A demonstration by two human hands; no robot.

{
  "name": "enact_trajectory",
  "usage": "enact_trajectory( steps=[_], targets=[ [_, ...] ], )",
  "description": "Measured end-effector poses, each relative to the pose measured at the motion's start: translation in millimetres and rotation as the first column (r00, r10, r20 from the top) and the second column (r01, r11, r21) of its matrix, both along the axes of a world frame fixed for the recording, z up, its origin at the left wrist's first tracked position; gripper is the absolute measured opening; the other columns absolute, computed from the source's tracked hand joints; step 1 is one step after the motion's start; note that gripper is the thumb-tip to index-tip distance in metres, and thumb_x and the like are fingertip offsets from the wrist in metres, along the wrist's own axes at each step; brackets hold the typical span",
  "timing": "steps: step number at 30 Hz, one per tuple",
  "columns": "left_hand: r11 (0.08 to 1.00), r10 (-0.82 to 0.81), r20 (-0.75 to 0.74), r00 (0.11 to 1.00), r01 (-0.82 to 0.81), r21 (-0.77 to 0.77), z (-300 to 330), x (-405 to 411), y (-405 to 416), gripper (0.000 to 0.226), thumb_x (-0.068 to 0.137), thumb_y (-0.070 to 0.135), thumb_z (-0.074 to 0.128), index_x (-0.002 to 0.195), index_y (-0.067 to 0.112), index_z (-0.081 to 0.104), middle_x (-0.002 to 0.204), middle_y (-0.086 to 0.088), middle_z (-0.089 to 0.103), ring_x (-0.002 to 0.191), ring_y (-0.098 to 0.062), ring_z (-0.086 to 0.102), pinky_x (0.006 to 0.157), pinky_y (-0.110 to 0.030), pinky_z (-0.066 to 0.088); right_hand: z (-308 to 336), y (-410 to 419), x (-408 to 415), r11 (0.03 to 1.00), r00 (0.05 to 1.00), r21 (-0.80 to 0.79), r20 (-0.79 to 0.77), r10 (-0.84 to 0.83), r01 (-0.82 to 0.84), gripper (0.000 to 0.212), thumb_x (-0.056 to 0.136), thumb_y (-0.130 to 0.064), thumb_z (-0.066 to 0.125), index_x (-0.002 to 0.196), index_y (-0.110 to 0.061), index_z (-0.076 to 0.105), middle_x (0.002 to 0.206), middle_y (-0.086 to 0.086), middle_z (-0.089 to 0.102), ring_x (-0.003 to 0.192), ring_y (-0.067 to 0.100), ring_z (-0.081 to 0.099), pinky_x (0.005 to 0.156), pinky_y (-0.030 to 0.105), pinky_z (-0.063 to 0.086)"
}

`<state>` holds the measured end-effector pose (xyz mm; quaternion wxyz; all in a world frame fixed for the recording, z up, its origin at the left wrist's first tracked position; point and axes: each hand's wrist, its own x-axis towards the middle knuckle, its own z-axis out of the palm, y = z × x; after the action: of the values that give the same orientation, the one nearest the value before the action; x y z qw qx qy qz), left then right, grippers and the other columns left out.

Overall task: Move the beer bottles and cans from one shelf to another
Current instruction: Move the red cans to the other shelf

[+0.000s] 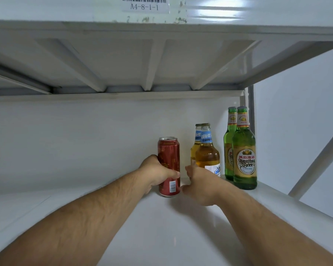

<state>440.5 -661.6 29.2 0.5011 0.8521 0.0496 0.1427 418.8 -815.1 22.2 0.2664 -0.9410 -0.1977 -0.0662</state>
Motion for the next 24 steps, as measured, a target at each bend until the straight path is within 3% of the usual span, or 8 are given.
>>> enact_trajectory(
  steps=[3,8,11,14,16,19,22,24],
  targets=[
    [1.000,-0.003,0.009,1.000,0.003,0.008,-1.9,2.5,-2.3,0.061,0.064,0.021,0.094,0.117,0.016,0.065,0.107,-0.005,0.074,0.099,-0.027,0.073,0.093,-0.046,0.060,-1.5,0.4,1.5,1.000,1.000,0.005,0.014,0.026,-0.026,0.020,0.093,-0.023,0.063,0.105,-0.020,0.047,0.090,-0.005,0.053,0.081,0.014,0.055,0.064,0.023,0.044],
    [1.000,-0.019,0.018,1.000,0.019,0.003,-5.0,4.5,-0.4,0.045,0.069,0.018,0.092,0.106,0.020,0.066,0.105,-0.006,0.075,0.097,-0.025,0.073,0.093,-0.045,0.060,-0.9,1.0,-0.3,0.997,0.997,-0.008,0.020,0.075,-0.074,0.019,0.094,-0.021,0.063,0.104,-0.021,0.047,0.092,-0.004,0.056,0.088,0.017,0.058,0.070,0.023,0.047],
    [0.999,-0.034,-0.008,0.999,0.034,0.013,-4.9,3.0,0.0,0.049,0.072,0.021,0.091,0.115,0.015,0.069,0.106,-0.006,0.075,0.098,-0.024,0.073,0.091,-0.041,0.060,-0.1,1.3,-2.1,0.997,0.997,-0.003,0.023,0.076,-0.076,0.017,0.093,-0.022,0.062,0.103,-0.022,0.049,0.092,-0.004,0.058,0.086,0.017,0.059,0.069,0.024,0.048],
    [0.996,-0.048,-0.059,0.997,0.052,0.071,-2.5,-5.4,1.5,0.056,0.080,0.026,0.086,0.129,0.013,0.064,0.113,-0.002,0.072,0.098,-0.018,0.066,0.076,-0.029,0.051,2.0,1.0,-5.2,0.997,0.997,-0.002,0.015,0.080,-0.080,0.016,0.094,-0.023,0.062,0.099,-0.021,0.046,0.081,-0.007,0.051,0.071,0.009,0.051,0.056,0.020,0.038],
    [0.987,-0.001,-0.093,0.996,0.016,0.162,-0.6,-12.5,5.9,0.071,0.083,0.032,0.083,0.141,0.009,0.050,0.124,-0.004,0.064,0.105,-0.019,0.060,0.084,-0.030,0.046,4.3,-0.5,-7.5,0.997,0.997,-0.014,0.015,0.072,-0.071,0.016,0.095,-0.025,0.061,0.098,-0.020,0.045,0.079,-0.007,0.049,0.067,0.008,0.048,0.053,0.020,0.035],
    [0.920,0.093,-0.091,0.991,-0.050,0.389,0.0,-22.9,17.2,0.097,0.084,0.039,0.078,0.160,0.012,0.024,0.159,-0.009,0.042,0.137,-0.026,0.049,0.109,-0.036,0.043,9.0,-4.1,-13.2,0.996,0.996,-0.069,0.054,0.066,-0.062,0.013,0.095,-0.025,0.059,0.097,-0.020,0.047,0.083,-0.004,0.054,0.069,0.012,0.053,0.050,0.020,0.036],
    [0.837,0.124,-0.056,0.991,-0.074,0.542,-1.0,-42.1,25.8,0.094,0.089,0.041,0.071,0.163,0.017,0.018,0.166,-0.006,0.030,0.148,-0.025,0.038,0.118,-0.036,0.036,13.5,-5.0,-20.5,0.988,0.993,-0.135,0.079,0.084,-0.073,0.011,0.095,-0.023,0.056,0.104,-0.017,0.054,0.096,0.002,0.063,0.080,0.018,0.060,0.055,0.021,0.046],
    [0.788,0.135,-0.042,0.990,-0.082,0.610,-0.6,-57.3,32.5,0.089,0.092,0.045,0.066,0.163,0.020,0.018,0.168,-0.003,0.026,0.150,-0.024,0.035,0.120,-0.034,0.034,14.6,-1.9,-27.7,0.980,0.992,-0.186,0.094,0.089,-0.070,0.019,0.093,-0.028,0.054,0.109,-0.017,0.059,0.100,0.005,0.067,0.085,0.021,0.064,0.068,0.031,0.056]
  ],
)
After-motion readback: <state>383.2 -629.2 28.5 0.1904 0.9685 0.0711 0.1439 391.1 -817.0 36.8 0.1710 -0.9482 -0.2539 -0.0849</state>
